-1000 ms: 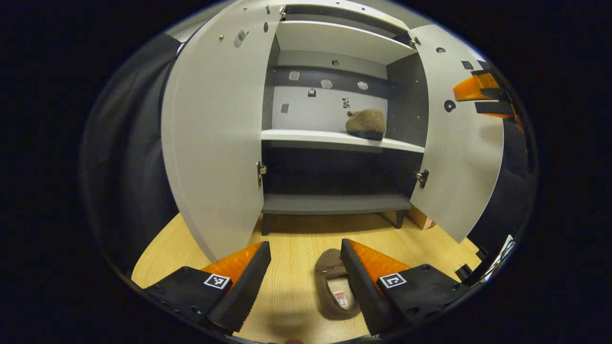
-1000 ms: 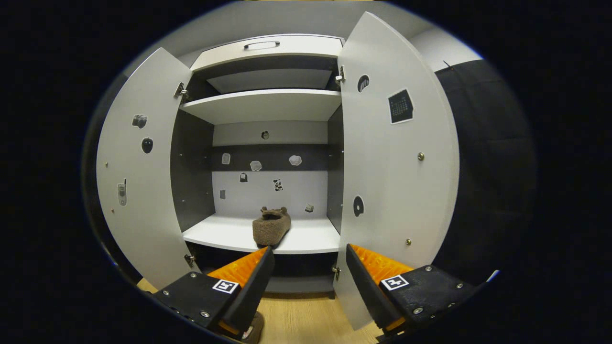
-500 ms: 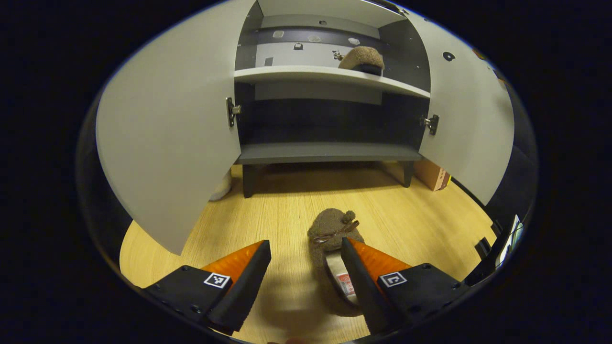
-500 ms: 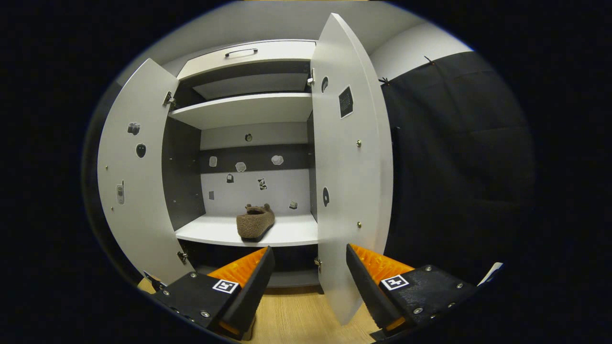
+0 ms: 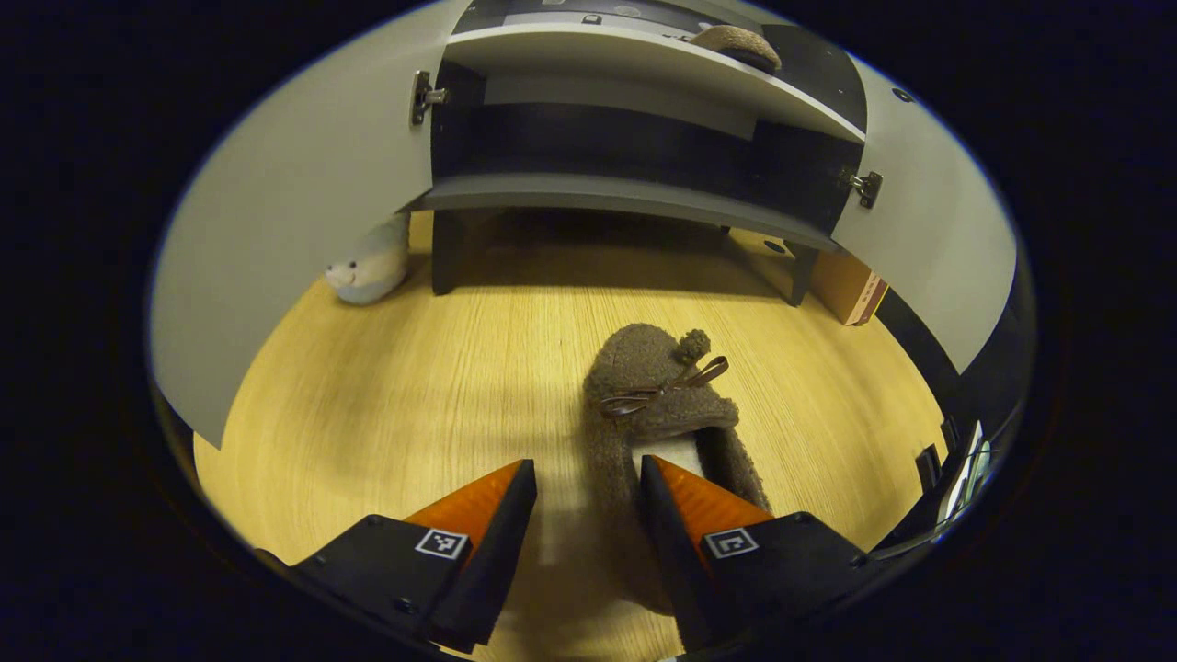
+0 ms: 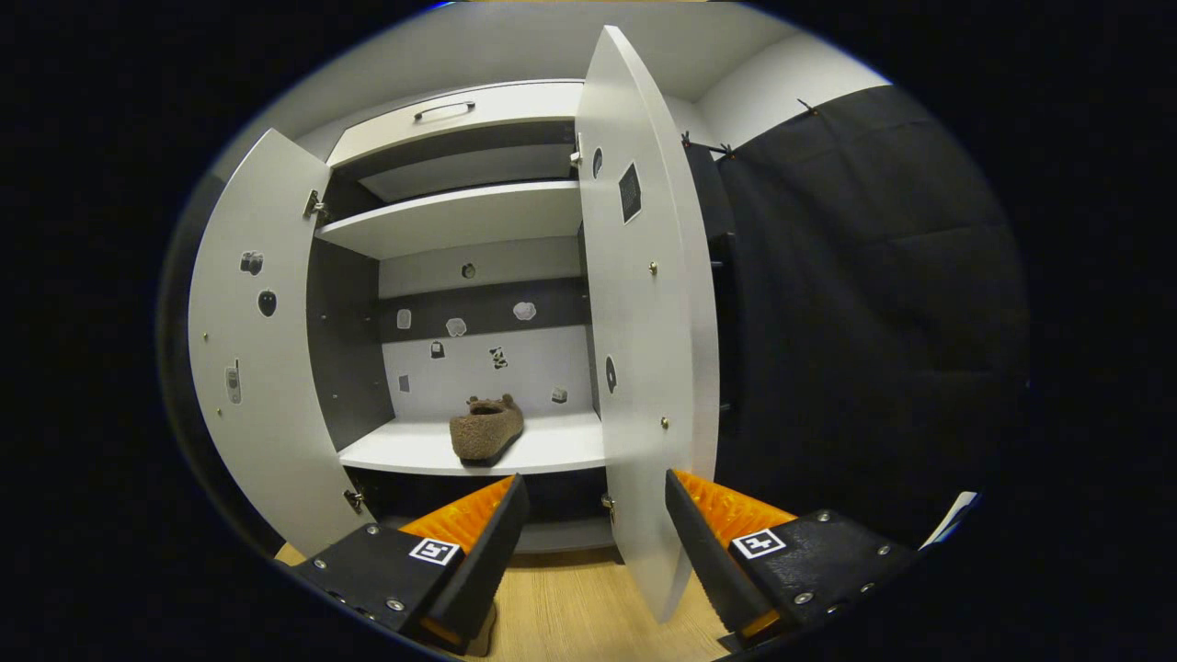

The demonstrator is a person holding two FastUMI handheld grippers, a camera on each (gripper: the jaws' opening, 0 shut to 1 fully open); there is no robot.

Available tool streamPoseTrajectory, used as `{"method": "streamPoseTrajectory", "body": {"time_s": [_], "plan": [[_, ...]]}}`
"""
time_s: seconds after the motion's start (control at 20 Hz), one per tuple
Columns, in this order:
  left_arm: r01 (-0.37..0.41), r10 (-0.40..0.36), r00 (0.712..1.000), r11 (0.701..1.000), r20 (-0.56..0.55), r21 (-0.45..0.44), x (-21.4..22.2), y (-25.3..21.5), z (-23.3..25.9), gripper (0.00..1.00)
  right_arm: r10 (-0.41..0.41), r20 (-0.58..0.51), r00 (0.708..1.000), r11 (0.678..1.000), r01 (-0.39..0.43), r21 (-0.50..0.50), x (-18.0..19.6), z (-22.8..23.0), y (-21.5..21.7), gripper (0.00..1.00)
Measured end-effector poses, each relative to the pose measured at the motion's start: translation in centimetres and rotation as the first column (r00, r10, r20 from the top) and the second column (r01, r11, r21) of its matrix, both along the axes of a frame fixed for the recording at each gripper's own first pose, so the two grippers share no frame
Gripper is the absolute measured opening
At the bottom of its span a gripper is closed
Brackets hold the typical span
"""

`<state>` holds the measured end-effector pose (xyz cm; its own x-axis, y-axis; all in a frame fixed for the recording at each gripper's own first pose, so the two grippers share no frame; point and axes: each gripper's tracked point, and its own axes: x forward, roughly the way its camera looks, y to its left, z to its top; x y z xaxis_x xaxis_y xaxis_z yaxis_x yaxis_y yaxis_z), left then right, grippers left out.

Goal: Grab one shoe with the right hand and put it into the shoe cabinet, grab the other shoe with the left hand and put it into the shoe cabinet; then close the right door with the right hand and the left door with the left hand.

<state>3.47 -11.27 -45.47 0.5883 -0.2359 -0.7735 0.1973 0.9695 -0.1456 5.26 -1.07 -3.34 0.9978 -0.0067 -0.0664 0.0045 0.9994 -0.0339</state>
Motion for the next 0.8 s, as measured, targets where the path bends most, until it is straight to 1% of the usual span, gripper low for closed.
{"method": "streamPoseTrajectory", "body": {"time_s": [0.05, 0.1, 0.15, 0.2, 0.25, 0.35, 0.55, 0.65, 0.8], "plan": [[0.005, -0.005, 1.0, 1.0, -0.017, -0.011, 0.0, -0.4, -0.2, 0.75, 0.002, -0.001, 1.0, 1.0, -0.002, 0.0, -0.1, 0.0, 0.1, 0.92], [0.011, -0.011, 1.0, 1.0, -0.02, -0.027, 0.0, -1.0, -0.1, 0.65, 0.007, -0.002, 1.0, 1.0, -0.007, 0.002, -0.3, 0.0, 0.2, 0.92], [0.021, -0.022, 0.999, 0.999, -0.026, -0.031, 0.2, -1.5, -0.1, 0.49, 0.009, -0.002, 1.0, 1.0, -0.009, 0.005, -0.4, 0.0, 0.3, 0.92], [0.028, -0.028, 0.999, 1.0, -0.04, -0.006, 0.3, -1.3, -0.5, 0.41, 0.01, -0.005, 1.0, 1.0, -0.01, 0.007, -0.4, 0.0, 0.4, 0.92], [0.025, -0.023, 0.999, 0.999, -0.047, 0.041, 0.3, -0.6, -0.2, 0.31, 0.012, -0.008, 1.0, 1.0, -0.011, 0.009, -0.4, 0.0, 0.4, 0.92], [-0.002, 0.004, 0.999, 0.999, -0.049, 0.047, 0.8, -0.6, 0.1, 0.09, 0.019, -0.014, 1.0, 1.0, -0.019, 0.018, -0.5, -0.3, 0.7, 0.92], [0.015, -0.012, 0.998, 0.999, -0.058, 0.045, 0.4, 0.1, 1.4, 0.08, 0.038, -0.014, 0.999, 0.999, -0.038, 0.013, -1.0, -0.2, 1.6, 0.92], [0.009, -0.007, 0.999, 0.999, -0.05, 0.048, -0.8, 0.7, 3.4, 0.08, 0.052, -0.013, 0.999, 0.999, -0.052, 0.01, -1.2, -0.2, 2.2, 0.92], [-0.021, 0.022, 0.999, 0.999, -0.038, 0.024, -1.9, 1.8, 7.0, 0.08, 0.076, -0.014, 0.997, 0.997, -0.076, 0.016, -1.5, -0.3, 3.3, 0.92]]}}
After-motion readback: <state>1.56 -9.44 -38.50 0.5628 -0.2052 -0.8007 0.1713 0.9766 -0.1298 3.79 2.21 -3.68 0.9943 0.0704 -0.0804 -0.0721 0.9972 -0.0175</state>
